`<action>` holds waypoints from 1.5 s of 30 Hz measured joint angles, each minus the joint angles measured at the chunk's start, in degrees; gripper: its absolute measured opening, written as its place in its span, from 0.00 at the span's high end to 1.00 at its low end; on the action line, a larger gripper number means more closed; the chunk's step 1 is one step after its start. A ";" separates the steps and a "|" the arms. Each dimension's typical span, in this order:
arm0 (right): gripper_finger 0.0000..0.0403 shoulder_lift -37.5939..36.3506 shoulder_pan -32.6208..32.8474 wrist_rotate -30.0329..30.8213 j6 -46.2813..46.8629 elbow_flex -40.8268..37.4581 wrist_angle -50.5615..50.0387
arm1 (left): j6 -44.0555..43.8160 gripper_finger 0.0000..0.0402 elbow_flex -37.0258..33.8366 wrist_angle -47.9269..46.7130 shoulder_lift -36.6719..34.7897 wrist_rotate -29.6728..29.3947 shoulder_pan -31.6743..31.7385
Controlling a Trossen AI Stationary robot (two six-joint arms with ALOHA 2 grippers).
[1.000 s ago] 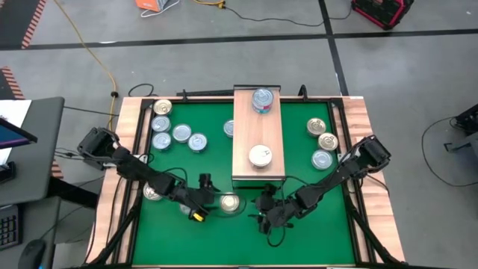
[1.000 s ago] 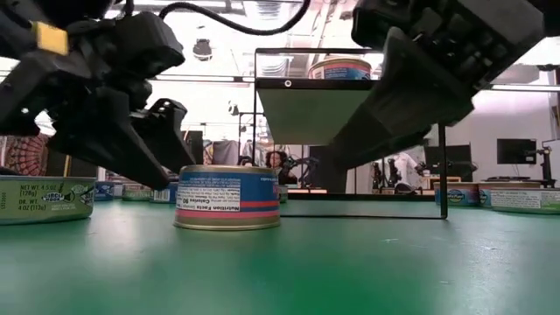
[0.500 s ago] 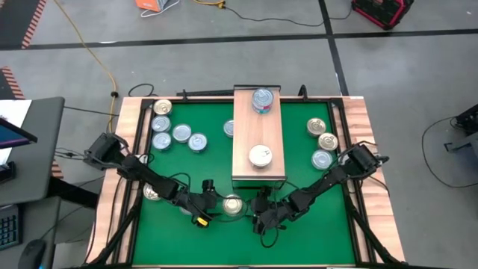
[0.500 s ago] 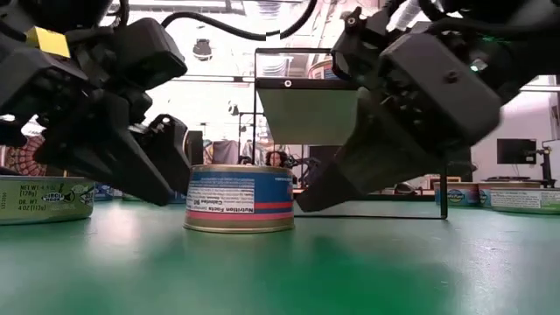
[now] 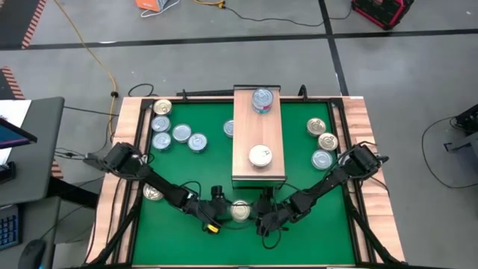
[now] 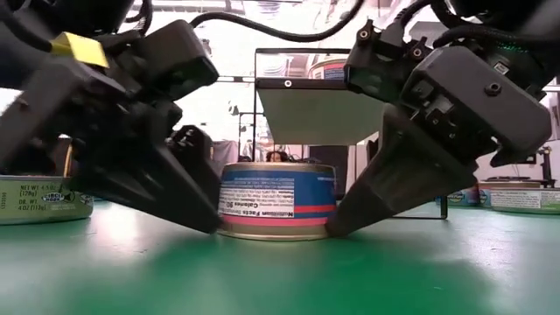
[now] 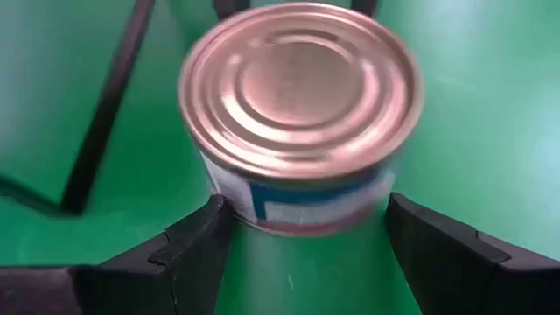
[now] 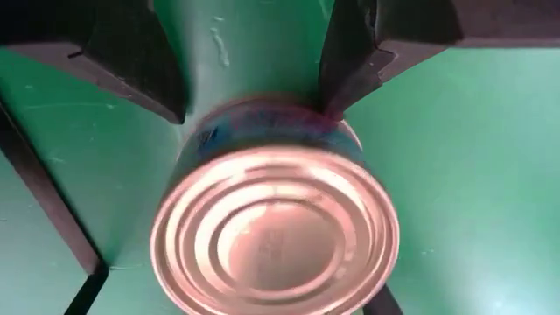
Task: Stack canned seafood by type on shelf
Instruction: Stack the blue tuna can on top of the blue tuna can on the shelf
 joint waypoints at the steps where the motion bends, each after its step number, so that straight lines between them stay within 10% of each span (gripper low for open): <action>1: 0.29 0.00 -0.01 -0.15 -0.05 -0.01 0.36 | 0.34 0.28 0.85 0.00 0.84 -0.35 0.00; 36: 0.29 -11.86 3.46 3.75 1.04 5.10 -18.67 | 2.24 0.28 4.06 -5.01 -1.53 -4.50 -0.76; 45: 0.29 -5.25 4.19 0.89 3.45 4.87 -23.54 | 0.27 0.28 4.01 -4.86 -1.41 0.00 1.29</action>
